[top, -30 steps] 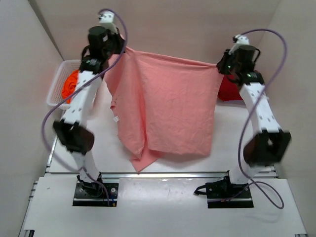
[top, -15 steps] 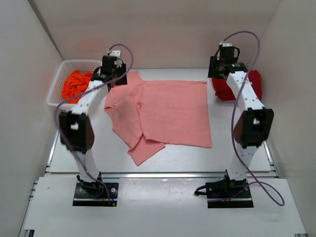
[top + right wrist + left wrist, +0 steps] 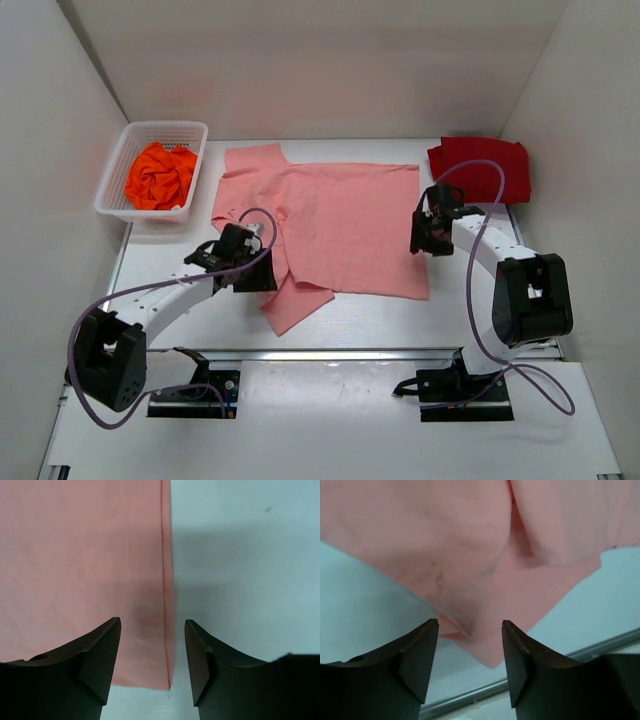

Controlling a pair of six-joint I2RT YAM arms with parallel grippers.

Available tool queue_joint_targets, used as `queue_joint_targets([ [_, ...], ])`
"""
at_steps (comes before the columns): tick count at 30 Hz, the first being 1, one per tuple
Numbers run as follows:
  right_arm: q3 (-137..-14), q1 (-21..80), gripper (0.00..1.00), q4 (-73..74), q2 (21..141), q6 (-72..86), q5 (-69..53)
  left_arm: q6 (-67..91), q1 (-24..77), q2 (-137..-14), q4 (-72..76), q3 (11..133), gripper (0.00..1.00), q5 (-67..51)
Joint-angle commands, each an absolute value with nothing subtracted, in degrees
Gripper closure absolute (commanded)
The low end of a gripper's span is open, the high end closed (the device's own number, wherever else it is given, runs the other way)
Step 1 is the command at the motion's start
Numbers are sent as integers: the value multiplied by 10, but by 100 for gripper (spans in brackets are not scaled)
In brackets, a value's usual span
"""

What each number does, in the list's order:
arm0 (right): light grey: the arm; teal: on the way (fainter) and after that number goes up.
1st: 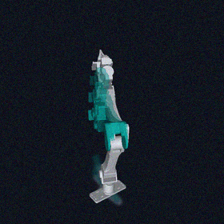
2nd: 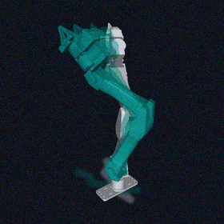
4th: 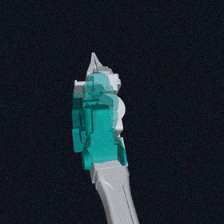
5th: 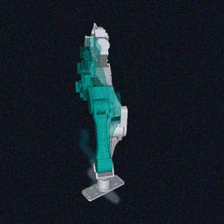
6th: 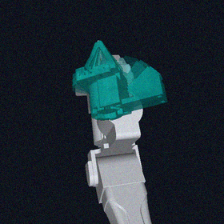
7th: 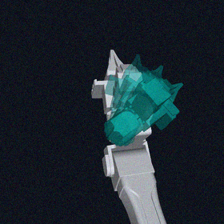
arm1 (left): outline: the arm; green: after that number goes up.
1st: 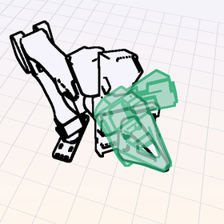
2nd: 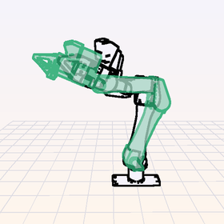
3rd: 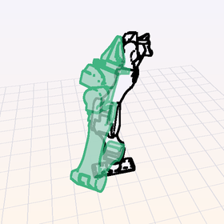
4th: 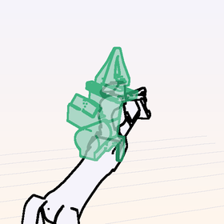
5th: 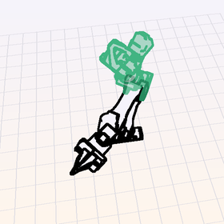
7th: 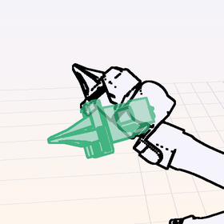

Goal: Fold and stack the t-shirts
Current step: Grap the side of the flattened tshirt closest away from the robot with both arms

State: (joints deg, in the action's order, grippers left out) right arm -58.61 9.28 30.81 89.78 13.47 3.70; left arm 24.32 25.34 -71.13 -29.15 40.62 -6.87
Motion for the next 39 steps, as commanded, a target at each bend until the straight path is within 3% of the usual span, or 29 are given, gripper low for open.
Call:
queue_joint_targets([
  [1, -556, 105, 48, 270, 859, 169, 24, 322, 282, -674, -267, 382, 34, -104],
  [10, -511, 105, 36, 256, 866, 206, 8, 391, 323, -640, -267, 318, 33, -101],
  [21, -494, 90, 34, 272, 868, 239, 15, 409, 343, -656, -280, 271, 38, -52],
  [22, -491, 91, 34, 272, 871, 240, 23, 404, 343, -668, -275, 269, 43, -51],
  [23, -490, 91, 33, 269, 878, 242, 17, 401, 342, -680, -270, 269, 59, -50],
  [24, -490, 91, 34, 270, 883, 246, 17, 400, 339, -688, -250, 267, 66, -54],
  [25, -491, 91, 34, 268, 893, 254, 19, 396, 339, -704, -239, 269, 83, -53],
  [27, -499, 100, 34, 283, 914, 260, 13, 391, 338, -725, -238, 284, 100, -50],
  [33, -484, 153, 35, 358, 902, 317, 70, 368, 325, -696, -288, 304, 100, -40],
  [39, -436, 157, 28, 381, 847, 356, 91, 345, 316, -637, -337, 300, 100, -42],
])
